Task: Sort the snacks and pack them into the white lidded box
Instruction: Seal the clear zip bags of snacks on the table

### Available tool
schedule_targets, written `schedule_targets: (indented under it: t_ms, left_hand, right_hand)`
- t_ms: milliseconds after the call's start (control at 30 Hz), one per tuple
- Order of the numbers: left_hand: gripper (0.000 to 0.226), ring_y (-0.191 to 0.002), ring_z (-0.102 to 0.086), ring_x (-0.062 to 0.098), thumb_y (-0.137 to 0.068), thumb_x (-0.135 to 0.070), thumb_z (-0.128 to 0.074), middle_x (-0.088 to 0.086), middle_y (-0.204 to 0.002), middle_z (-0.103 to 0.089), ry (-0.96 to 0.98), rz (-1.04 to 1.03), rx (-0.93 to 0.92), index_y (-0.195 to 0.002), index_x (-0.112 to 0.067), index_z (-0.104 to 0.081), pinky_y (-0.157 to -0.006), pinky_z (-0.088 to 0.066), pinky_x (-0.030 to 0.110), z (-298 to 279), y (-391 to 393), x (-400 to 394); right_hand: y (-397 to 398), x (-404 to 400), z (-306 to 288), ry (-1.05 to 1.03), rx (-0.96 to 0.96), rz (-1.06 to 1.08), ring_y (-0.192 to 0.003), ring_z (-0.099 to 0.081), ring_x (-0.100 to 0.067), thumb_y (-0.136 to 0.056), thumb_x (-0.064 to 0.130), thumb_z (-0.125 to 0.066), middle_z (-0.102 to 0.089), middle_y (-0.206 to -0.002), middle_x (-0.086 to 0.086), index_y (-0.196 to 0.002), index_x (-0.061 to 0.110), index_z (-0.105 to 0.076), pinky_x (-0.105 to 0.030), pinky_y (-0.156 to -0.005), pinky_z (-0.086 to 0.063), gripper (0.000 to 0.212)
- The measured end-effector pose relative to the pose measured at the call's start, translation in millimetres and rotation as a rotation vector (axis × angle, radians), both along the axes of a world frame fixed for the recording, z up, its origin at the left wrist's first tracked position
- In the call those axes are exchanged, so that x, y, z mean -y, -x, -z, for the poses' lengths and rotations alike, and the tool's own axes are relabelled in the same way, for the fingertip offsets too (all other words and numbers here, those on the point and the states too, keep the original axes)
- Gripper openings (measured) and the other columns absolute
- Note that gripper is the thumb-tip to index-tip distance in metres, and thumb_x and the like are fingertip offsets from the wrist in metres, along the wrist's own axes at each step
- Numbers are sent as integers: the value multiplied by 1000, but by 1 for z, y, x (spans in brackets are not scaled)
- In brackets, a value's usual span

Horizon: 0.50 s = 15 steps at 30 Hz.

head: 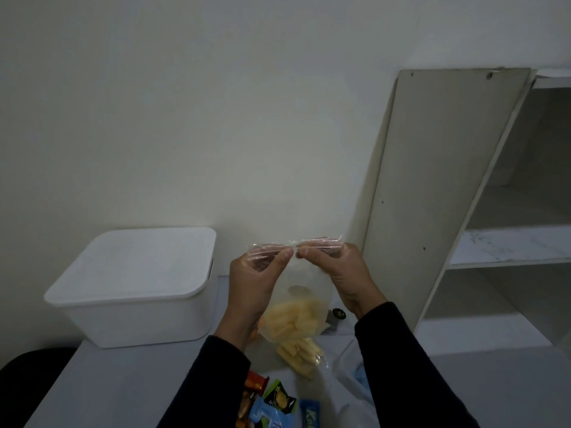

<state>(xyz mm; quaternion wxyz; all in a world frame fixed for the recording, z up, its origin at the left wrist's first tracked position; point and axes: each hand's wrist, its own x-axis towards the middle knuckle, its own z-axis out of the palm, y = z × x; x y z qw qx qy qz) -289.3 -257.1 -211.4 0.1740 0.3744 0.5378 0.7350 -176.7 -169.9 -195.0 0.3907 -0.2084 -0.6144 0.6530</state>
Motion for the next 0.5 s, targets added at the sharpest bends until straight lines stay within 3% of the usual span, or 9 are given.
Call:
schedule_targets:
  t_ms: [233, 367, 500]
  left_hand:
    - [6, -80, -71, 7, -80, -9, -71, -3, -81, -76, 1, 12, 17, -81, -13, -75, -69, -52, 16, 4, 1, -1]
    - [4, -79, -70, 7, -77, -17, -72, -2, -80, -75, 3, 29, 17, -79, -15, -76, -70, -52, 17, 1, 2, -1]
    - [7, -81, -68, 7, -82, -12, -69, 6, -87, -74, 17, 44, 24, -84, -10, -76, -69, -51, 17, 2, -4, -3]
  right_hand:
    - [1, 1, 1, -44, 12, 0, -79, -67, -11, -80, 4, -70, -72, -76, 3, -69, 12, -73, -20, -73, -51, 13]
    - [-2, 2, 2, -21, -9, -57, -84, -70, -15, -78, 8, -72, -73, -87, -7, -84, 3, -75, -22, -75, -55, 8]
    - [-1, 3, 0, -41, -34, -10, -80, -68, -12, -78, 3, -71, -72, -75, 1, -75, 9, -74, -20, -76, -53, 8]
